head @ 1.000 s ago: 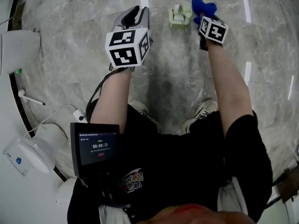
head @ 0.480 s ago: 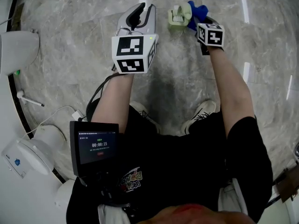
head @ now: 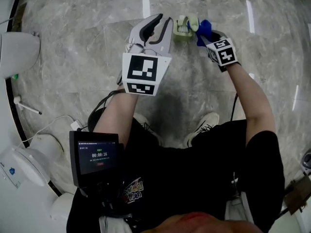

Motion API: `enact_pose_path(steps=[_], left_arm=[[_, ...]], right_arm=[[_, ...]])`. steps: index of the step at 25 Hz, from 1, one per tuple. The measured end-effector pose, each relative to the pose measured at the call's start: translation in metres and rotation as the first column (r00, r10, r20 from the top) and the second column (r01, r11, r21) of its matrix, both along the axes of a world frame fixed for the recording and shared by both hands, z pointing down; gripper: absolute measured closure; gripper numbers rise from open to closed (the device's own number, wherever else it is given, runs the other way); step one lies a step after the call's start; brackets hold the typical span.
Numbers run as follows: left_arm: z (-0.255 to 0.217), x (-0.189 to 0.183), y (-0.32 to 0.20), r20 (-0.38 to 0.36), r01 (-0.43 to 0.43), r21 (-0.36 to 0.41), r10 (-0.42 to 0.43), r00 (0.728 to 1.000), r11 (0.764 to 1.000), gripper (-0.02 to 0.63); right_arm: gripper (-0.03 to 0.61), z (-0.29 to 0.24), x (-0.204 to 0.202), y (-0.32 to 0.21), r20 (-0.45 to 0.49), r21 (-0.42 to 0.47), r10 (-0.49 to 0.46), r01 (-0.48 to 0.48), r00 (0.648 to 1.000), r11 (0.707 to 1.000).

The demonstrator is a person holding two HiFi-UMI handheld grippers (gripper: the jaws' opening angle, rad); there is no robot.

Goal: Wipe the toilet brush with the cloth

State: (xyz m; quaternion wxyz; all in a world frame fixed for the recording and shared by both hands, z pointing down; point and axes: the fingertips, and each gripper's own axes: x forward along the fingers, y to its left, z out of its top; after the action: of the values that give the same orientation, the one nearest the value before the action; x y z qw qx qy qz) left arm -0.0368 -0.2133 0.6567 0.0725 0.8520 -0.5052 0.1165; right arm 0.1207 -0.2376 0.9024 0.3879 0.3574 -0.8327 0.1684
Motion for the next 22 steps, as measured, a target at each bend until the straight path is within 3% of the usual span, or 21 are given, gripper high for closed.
enact_pose_path(steps=[4,9,13,22], left_arm=[[-0.012,0.004,0.007,-0.001,-0.022,0.032,0.022,1.000,0.999,0.534],[-0.008,0.000,0.005,-0.006,-0.005,0.014,0.005,1.000,1.000,0.534],[-0.010,0.002,0.004,-0.006,-0.010,0.014,0.010,1.000,1.000,0.534],[-0.007,0.000,0.002,-0.017,-0.010,0.000,0.010,1.000,1.000,0.534]], right_arm=[[0.484,-0.009,-0.003,0.017,0.014,0.000,-0.071,0.071,0.997,0.997],[0.484,-0.014,0.003,0.029,0.062,-0.019,-0.054,0.055,0.997,0.998],[0.485,-0.010,-0.006,0.048,0.078,-0.042,-0.099,0.102,0.992,0.994],[0.483,-0.009,-0.077,0.076,0.155,-0.075,-0.174,0.187,0.972,0.979]])
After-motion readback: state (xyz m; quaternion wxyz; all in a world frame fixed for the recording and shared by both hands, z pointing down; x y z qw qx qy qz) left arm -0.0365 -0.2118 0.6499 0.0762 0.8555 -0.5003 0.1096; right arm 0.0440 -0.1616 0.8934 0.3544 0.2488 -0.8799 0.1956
